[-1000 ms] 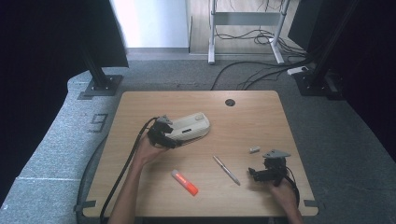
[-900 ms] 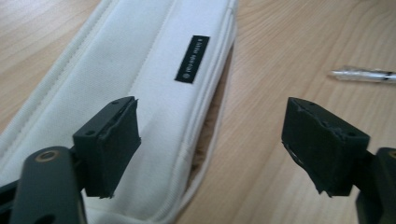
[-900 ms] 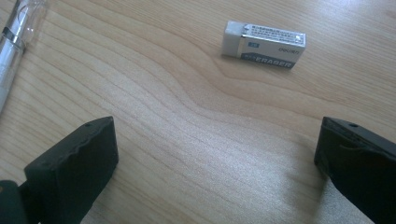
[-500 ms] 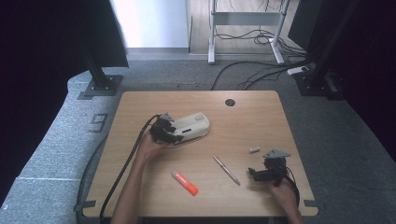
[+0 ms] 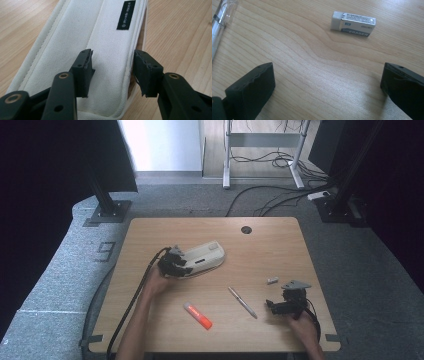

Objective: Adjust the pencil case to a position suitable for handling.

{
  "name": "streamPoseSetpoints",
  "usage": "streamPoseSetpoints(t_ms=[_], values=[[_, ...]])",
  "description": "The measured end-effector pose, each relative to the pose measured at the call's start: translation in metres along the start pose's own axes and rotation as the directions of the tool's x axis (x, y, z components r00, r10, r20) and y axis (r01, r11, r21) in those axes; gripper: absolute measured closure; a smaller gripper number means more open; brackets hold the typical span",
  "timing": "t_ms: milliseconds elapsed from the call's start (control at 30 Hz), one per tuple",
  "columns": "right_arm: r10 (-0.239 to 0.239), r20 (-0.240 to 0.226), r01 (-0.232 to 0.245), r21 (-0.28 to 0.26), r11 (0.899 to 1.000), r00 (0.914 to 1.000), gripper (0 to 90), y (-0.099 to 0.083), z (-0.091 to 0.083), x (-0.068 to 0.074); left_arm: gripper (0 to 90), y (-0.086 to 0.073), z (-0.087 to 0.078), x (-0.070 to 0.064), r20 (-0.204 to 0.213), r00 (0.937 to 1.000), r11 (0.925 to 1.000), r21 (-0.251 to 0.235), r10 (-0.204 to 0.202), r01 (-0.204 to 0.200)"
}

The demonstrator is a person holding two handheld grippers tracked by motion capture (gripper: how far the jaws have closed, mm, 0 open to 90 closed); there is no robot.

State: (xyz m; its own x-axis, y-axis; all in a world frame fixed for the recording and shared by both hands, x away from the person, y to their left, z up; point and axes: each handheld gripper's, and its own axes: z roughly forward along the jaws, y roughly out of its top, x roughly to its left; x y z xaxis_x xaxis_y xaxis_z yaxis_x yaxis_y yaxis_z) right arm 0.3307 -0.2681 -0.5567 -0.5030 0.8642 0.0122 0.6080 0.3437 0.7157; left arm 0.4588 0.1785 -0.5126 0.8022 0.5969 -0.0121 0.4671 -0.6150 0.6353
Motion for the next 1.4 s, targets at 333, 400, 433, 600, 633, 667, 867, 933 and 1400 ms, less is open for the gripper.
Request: streamPoseSetpoints(t_ms=[333,400,433,600,633,667,867,933,1400], values=[[0.0,0.0,0.0,0.0,1.0,1.0,0.0,0.0,0.0,0.0,64.9,0.001,-0.002,-0.014,-0.048,0.9973,0.9984,0.012,0.055,-0.055],[0.0,0.0,0.0,0.0,1.0,1.0,0.0,0.0,0.0,0.0,69.3,0.002,-0.004,-0.015,-0.054,0.9977,0.9991,-0.001,0.042,-0.042],[0.0,0.0,0.0,0.0,1.0,1.0,0.0,0.0,0.0,0.0,70.4,0.002,-0.005,-0.016,-0.056,0.9977,0.9992,-0.008,0.038,-0.038],[0.0,0.0,0.0,0.0,1.0,1.0,0.0,0.0,0.0,0.0,76.2,0.005,-0.014,-0.017,-0.042,0.9991,0.9988,-0.049,-0.009,0.006],[0.001,0.0,-0.001,0.0,1.0,1.0,0.0,0.0,0.0,0.0,76.6,0.005,-0.016,-0.017,-0.035,0.9992,0.9984,-0.054,-0.02,0.018],[0.0,0.0,0.0,0.0,1.0,1.0,0.0,0.0,0.0,0.0,76.7,0.005,-0.018,-0.017,-0.031,0.9993,0.9983,-0.055,-0.023,0.021],[0.0,0.0,0.0,0.0,1.0,1.0,0.0,0.0,0.0,0.0,76.7,0.003,-0.024,-0.021,-0.013,0.9992,0.9979,-0.054,-0.038,0.037],[0.001,0.0,-0.001,0.0,1.0,1.0,0.0,0.0,0.0,0.0,76.9,0.0,-0.03,-0.024,0.008,0.9982,0.9959,-0.068,-0.06,0.06],[0.0,0.0,0.0,0.0,1.0,1.0,0.0,0.0,0.0,0.0,77.5,-0.012,-0.05,-0.036,0.051,0.9931,0.9903,-0.085,-0.105,0.11]])
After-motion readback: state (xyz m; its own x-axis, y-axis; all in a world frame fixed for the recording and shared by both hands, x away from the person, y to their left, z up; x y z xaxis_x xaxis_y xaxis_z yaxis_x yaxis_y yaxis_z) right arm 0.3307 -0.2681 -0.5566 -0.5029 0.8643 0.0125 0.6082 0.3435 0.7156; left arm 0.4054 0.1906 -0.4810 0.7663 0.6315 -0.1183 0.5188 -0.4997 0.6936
